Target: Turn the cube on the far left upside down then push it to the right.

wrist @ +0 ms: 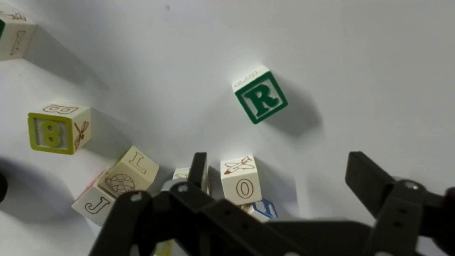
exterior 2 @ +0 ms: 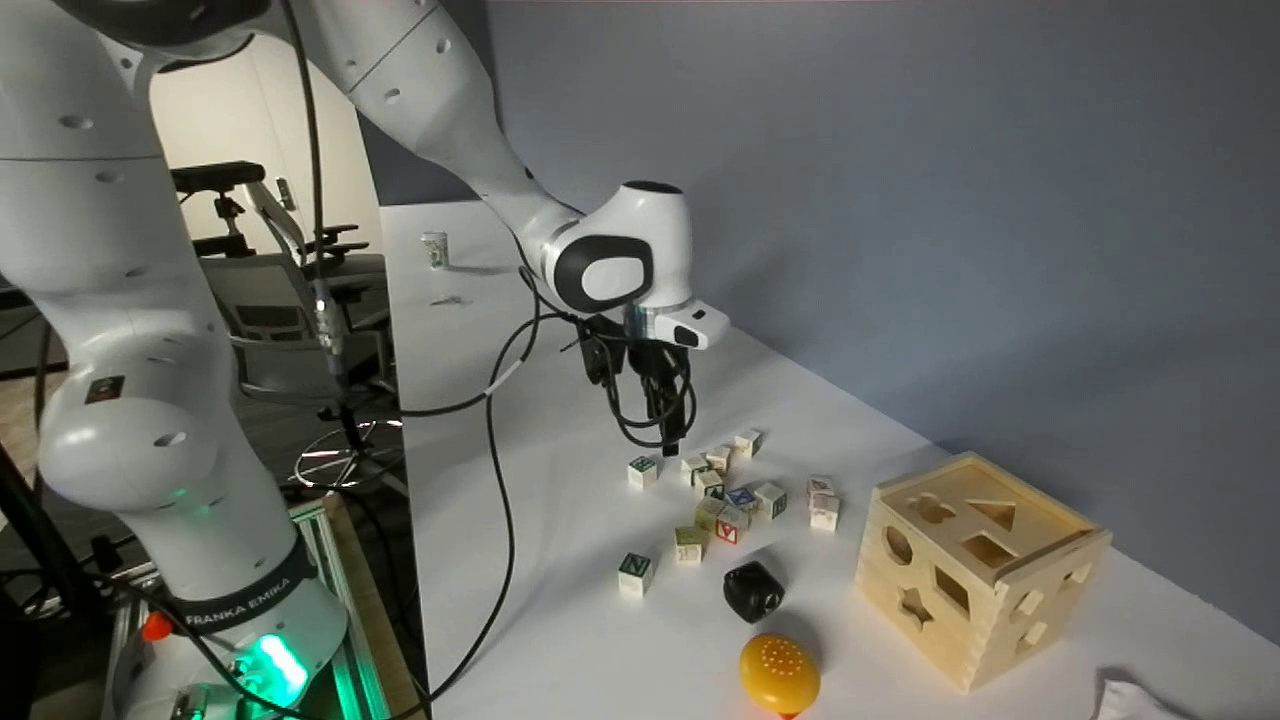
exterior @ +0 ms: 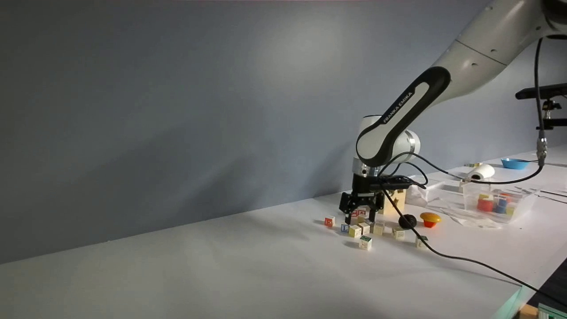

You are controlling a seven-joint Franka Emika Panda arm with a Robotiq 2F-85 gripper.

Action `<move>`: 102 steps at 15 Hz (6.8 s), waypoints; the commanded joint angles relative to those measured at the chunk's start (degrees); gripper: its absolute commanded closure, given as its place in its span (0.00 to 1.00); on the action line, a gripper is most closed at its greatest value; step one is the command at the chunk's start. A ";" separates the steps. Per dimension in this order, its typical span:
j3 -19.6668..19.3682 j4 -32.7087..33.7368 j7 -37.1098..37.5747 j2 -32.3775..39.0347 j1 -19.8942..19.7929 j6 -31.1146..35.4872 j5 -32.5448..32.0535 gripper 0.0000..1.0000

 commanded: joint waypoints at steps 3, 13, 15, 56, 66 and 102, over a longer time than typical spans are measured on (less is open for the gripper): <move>0.03 0.48 0.05 0.54 -0.04 0.13 -0.12 0.00; -7.07 -0.35 21.01 2.76 7.05 14.53 -34.32 0.00; -8.32 -0.16 27.05 2.25 9.10 12.14 -42.09 0.00; -0.98 17.87 33.51 19.30 10.20 -16.74 -44.55 0.00; -0.68 16.81 33.32 19.16 10.00 -16.97 -43.99 0.17; 42.34 10.37 -41.39 14.32 -33.04 0.88 48.68 0.85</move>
